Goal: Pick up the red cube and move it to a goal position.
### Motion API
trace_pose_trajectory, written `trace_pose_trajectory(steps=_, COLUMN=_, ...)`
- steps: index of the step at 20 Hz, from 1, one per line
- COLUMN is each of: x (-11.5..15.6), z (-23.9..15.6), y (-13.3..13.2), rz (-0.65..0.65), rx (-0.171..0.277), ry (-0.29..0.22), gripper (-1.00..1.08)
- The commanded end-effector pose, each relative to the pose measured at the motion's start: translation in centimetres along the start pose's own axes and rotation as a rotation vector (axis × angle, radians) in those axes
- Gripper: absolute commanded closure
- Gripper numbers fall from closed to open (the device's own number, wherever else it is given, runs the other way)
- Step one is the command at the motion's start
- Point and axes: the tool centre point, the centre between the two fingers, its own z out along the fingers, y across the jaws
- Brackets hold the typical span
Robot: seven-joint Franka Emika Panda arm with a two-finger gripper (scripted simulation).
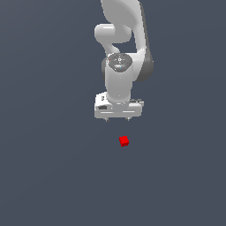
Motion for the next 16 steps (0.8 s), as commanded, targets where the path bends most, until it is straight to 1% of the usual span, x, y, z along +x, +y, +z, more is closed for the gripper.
trace_pose_trajectory(steps=1, x=0.0, z=0.0, y=0.0, rz=0.000, rx=0.000, ry=0.000, gripper=-0.92)
trace_pose_trajectory(steps=8, x=0.4, z=1.4, y=-0.3, rz=-0.021, rx=-0.001, ry=0.002, gripper=-0.92)
trace_pose_trajectory(steps=16, x=1.9, z=6.0, y=-1.4, rz=-0.093, rx=-0.004, ry=0.011, gripper=-0.92)
